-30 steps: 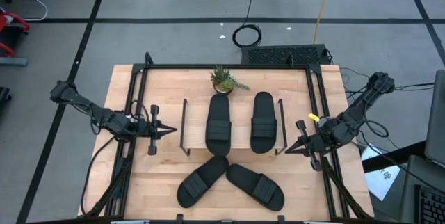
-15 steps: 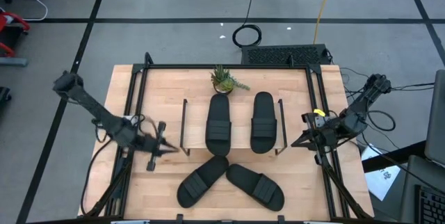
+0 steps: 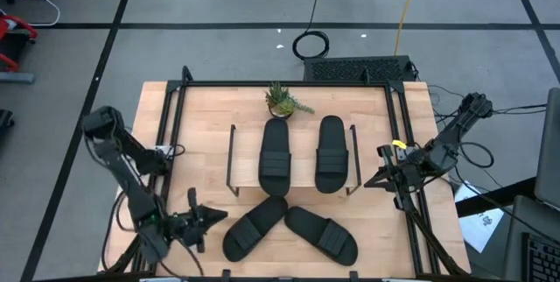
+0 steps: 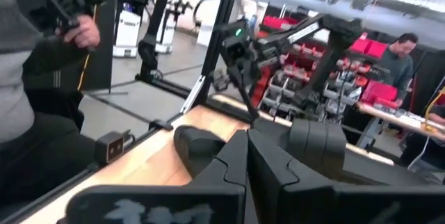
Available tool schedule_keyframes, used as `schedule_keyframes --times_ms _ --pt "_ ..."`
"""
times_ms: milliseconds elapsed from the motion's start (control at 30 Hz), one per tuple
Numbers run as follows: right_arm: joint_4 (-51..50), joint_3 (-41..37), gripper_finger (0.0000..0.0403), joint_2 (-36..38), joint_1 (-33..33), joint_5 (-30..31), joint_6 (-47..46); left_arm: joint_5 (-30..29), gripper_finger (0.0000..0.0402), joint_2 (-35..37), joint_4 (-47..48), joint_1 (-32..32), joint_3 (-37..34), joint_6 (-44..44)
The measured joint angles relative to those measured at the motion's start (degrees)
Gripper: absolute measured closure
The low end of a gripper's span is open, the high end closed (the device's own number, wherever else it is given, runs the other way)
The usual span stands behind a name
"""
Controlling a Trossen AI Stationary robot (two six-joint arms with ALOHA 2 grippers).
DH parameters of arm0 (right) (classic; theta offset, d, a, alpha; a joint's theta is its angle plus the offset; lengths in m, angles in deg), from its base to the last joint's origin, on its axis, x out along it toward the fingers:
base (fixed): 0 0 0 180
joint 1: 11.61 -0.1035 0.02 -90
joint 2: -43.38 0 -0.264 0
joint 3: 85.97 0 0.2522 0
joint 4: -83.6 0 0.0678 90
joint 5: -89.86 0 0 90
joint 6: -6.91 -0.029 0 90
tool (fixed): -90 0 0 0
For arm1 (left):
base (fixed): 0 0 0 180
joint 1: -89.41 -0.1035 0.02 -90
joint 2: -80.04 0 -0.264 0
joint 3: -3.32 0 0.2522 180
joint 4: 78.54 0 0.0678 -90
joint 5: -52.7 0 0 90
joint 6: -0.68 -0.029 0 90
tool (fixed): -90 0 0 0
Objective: Pick and place slides into the shelf
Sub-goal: Put the black sandal under the shelf
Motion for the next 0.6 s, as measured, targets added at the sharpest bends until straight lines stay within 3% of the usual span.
schedule_keyframes --times_ms 100,500,600 --pt "1.34 -0.1 0.0403 0.0 -0.01 -0.03 0.24 0.49 0.0345 -3.13 4.5 -0.57 2.36 5.57" --pt "1.43 -0.15 0.0403 -0.26 -0.01 -0.21 0.33 22.4 0.0169 -5.57 5.35 -2.58 3.73 25.37" --pt "1.38 -0.15 0.0403 -0.28 -0.01 -0.23 0.52 24.98 0.0138 -6.47 5.17 -2.54 3.73 28.44"
